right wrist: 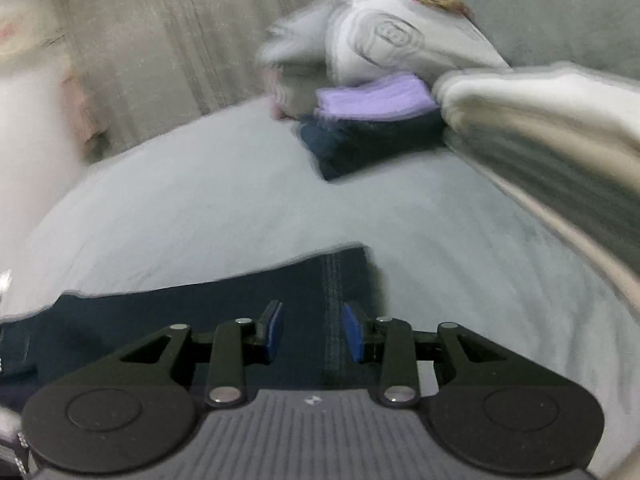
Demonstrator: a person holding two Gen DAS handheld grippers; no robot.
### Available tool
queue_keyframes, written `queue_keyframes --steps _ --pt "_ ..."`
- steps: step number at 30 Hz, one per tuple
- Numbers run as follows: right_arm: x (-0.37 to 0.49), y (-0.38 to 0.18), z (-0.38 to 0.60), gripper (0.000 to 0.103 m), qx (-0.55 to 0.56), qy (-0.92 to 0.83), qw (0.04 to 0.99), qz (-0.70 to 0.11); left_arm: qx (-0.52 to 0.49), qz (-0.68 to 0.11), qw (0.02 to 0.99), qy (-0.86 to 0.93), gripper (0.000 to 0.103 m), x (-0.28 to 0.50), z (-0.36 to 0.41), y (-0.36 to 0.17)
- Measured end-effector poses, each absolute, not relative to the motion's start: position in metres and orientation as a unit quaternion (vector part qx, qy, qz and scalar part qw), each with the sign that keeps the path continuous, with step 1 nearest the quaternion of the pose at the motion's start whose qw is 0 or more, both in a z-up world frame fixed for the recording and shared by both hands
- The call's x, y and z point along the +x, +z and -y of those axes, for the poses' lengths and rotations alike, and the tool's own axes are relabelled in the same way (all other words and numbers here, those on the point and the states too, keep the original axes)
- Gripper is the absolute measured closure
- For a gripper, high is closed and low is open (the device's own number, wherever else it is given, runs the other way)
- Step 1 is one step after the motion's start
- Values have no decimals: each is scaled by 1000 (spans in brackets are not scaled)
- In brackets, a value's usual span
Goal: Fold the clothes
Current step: 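Lay the jeans flat lengthwise and release both grippers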
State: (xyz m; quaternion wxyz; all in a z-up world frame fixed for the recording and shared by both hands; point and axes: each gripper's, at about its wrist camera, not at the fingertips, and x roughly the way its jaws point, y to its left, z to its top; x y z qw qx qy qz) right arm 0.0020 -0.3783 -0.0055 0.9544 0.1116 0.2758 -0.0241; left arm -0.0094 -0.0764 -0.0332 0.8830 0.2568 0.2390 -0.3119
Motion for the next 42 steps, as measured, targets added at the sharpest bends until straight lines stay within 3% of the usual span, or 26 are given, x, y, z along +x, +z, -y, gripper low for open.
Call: queue_keyframes --steps 10,20,24,27,29,33,38,42 --pt "-35 -5 234 69 -88 117 964 -222 216 -245 905 -272 39 -5 -4 -37" --pt "-31 -50 174 70 -196 151 928 -278 217 -246 916 -231 46 -11 -46 -56" --pt "-28 -53 167 70 -214 150 927 -270 197 -260 918 -223 66 -9 -60 -60" --pt "-25 -55 164 70 -223 153 926 -263 195 -250 925 -211 95 -12 -67 -59" --pt "-23 -56 162 73 -229 158 924 -264 183 -245 930 -206 96 -13 -70 -56" --pt "-21 -56 158 95 -226 175 921 -265 178 -241 932 -205 96 -15 -71 -52" --pt "-33 -33 170 99 -172 214 928 -250 169 -226 937 -204 96 -22 -80 -40" --pt "-39 -32 171 96 -166 238 919 -265 152 -248 934 -209 96 -21 -91 -36"
